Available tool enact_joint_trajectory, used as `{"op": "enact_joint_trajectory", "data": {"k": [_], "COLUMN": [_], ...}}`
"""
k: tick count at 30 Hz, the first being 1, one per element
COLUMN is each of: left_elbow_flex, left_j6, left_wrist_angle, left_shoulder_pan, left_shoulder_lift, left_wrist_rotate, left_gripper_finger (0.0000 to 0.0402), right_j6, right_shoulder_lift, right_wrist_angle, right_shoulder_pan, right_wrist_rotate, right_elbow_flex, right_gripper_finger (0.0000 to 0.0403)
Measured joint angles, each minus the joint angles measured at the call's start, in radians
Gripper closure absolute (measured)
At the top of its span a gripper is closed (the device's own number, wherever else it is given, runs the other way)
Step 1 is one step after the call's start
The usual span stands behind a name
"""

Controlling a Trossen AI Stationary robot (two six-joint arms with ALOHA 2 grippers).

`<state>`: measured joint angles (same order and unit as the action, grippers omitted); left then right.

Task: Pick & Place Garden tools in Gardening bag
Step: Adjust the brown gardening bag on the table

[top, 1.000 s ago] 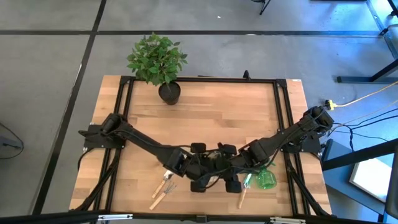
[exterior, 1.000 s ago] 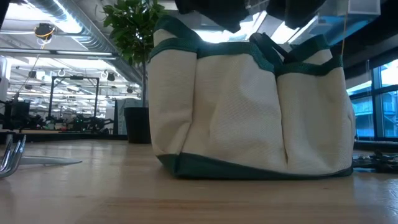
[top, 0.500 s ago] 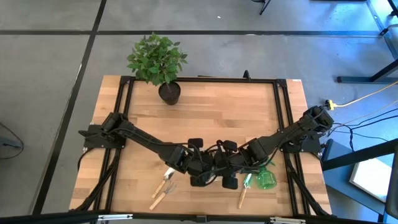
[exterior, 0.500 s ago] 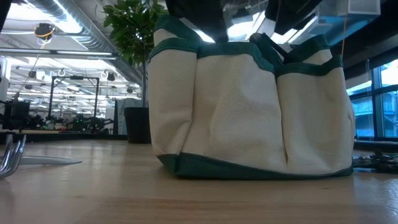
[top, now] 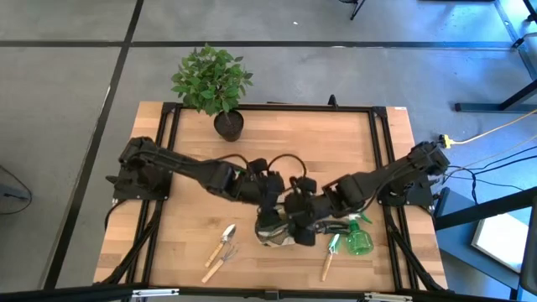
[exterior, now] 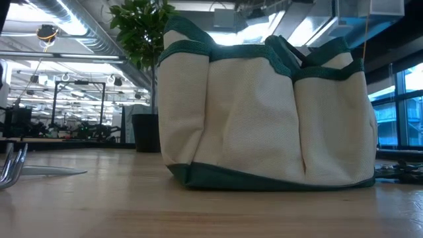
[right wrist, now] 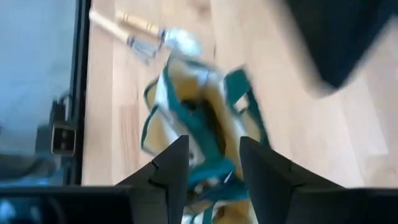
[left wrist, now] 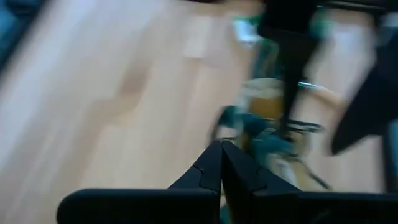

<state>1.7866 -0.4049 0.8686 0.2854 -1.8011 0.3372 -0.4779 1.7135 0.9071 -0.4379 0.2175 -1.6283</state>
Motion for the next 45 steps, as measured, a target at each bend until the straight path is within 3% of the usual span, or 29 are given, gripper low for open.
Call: {"op": "enact_joint_trajectory", "data": {"k": [3,5,20,24,30,33,37,45], "left_elbow_flex": [0.000,0.000,-0.021,-0.212,-0.723,-0.871,-0.902,-0.840], "left_j6": [0.031,0.016,-0.112,-0.198,-0.349,-0.366,-0.353,-0.196], "left_wrist_angle": [-0.028,-0.027,0.009,-0.184,-0.833,-0.986,-0.990,-0.982], "left_shoulder_pan": [0.002,0.022,0.133,0.156,0.199,0.164,0.115,0.091], "left_shoulder_lift": [0.004,-0.001,0.007,0.106,0.346,0.419,0.439,0.415], "left_wrist_rotate": [-0.172,-0.205,-0.043,-0.016,0.041,-0.008,-0.091,-0.112], "left_gripper_finger": [0.0400,0.0401,0.0400,0.0401,0.0401,0.0400,0.0400,0.0400], "right_j6": [-0.018,-0.032,-0.008,-0.008,-0.008,0.012,0.088,0.146], "right_shoulder_lift": [-0.001,0.001,0.009,0.009,0.009,0.009,0.009,0.009], "right_wrist_angle": [0.017,0.034,0.045,0.045,0.045,0.034,-0.030,-0.075], "right_shoulder_pan": [0.035,0.049,0.051,0.050,0.030,0.030,0.031,0.051], "right_wrist_rotate": [-0.035,-0.068,-0.078,-0.128,-0.142,-0.143,-0.163,-0.198], "right_elbow_flex": [-0.010,-0.009,0.052,0.052,0.052,0.052,0.052,0.052], "right_gripper_finger": [0.0259,0.0259,0.0259,0.0259,0.0259,0.0259,0.0259,0.0259]}}
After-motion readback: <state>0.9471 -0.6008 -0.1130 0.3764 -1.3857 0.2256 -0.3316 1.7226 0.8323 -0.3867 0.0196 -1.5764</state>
